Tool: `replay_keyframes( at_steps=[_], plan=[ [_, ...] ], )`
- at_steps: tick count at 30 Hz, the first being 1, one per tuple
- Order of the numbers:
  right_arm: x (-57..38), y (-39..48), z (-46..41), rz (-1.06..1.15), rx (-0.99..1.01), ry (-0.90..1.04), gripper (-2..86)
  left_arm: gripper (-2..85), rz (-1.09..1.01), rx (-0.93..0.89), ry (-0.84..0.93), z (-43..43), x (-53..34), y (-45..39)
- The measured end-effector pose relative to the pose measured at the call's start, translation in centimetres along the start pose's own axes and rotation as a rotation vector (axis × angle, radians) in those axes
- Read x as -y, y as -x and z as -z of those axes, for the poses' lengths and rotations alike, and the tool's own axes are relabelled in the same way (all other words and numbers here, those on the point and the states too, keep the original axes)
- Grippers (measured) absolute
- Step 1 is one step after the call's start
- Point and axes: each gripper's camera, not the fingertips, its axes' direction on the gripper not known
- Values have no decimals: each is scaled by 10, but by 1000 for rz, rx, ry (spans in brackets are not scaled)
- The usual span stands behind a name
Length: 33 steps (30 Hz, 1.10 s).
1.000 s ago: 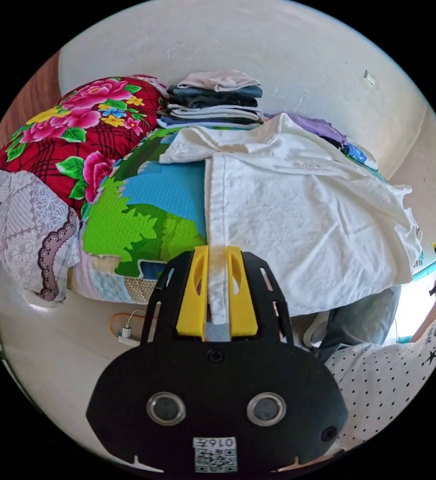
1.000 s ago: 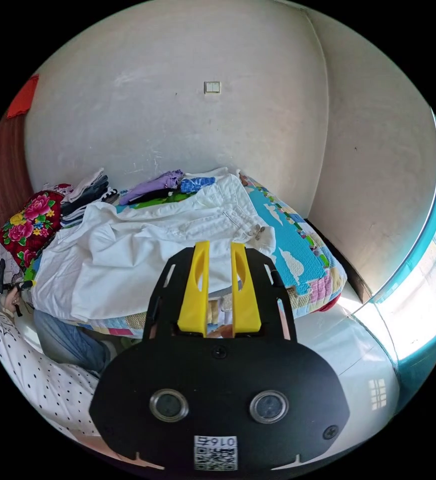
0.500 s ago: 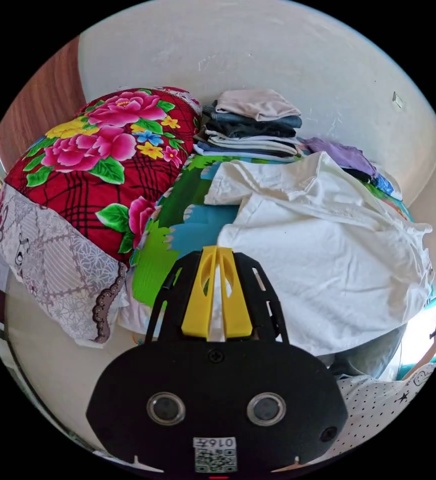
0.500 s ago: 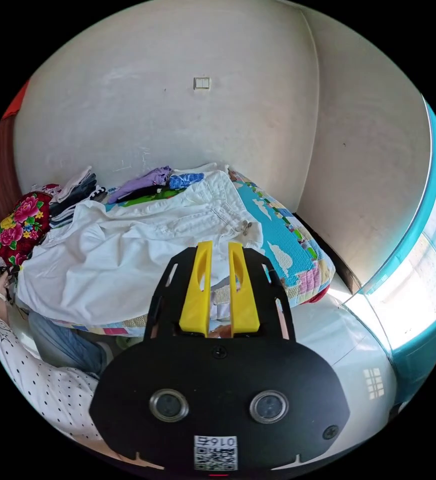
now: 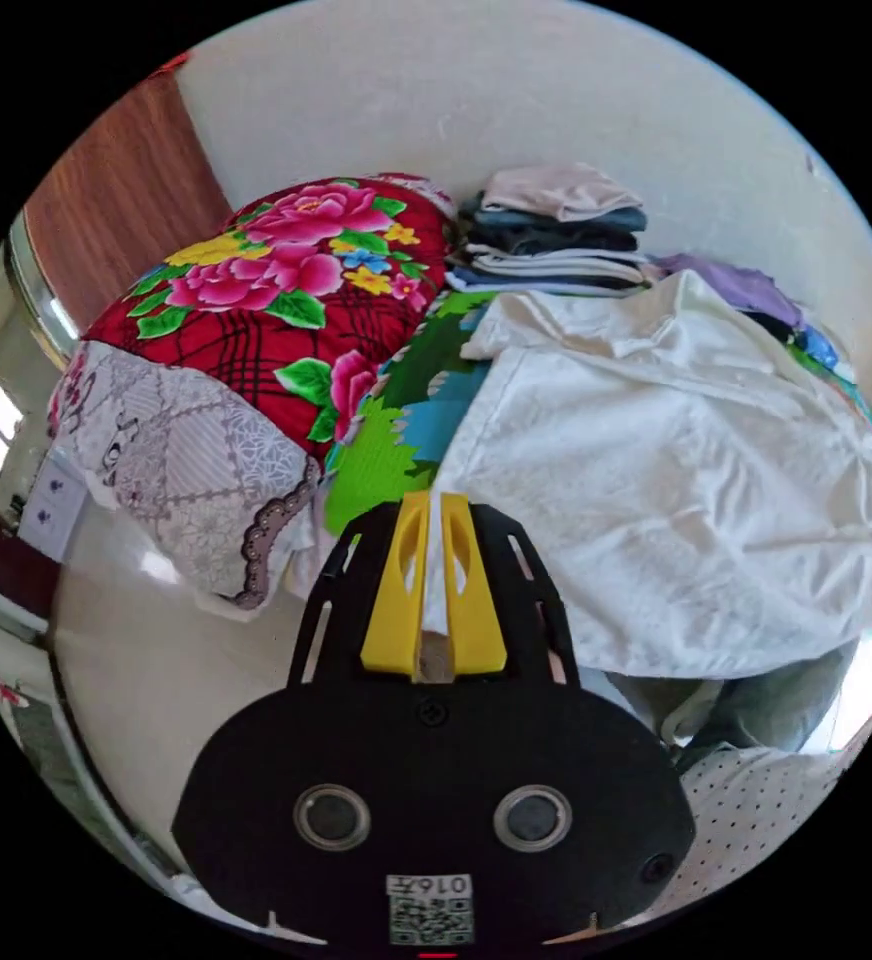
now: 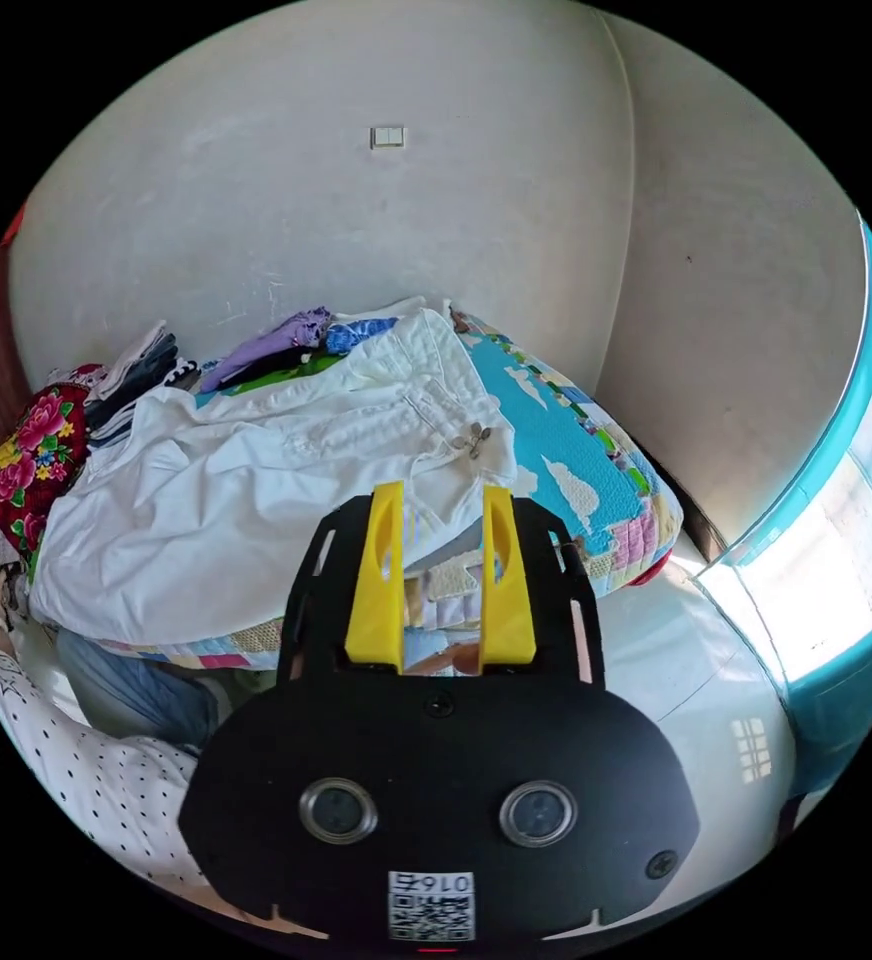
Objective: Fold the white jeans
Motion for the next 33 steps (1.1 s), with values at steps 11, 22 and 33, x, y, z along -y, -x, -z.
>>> replay_keyframes(
  at_steps=[11,22,33],
  plan=[
    [57,162,-51,468,257,-47,135,80,-374,-779,-38,-28,93,-215],
    [128,177,-129,297,227,194,22,85,-541,-495,56,-46,192,-363],
    [247,159,-66,441,199,-167,116,82,-558,-435,98,-22,254,-388]
  ],
)
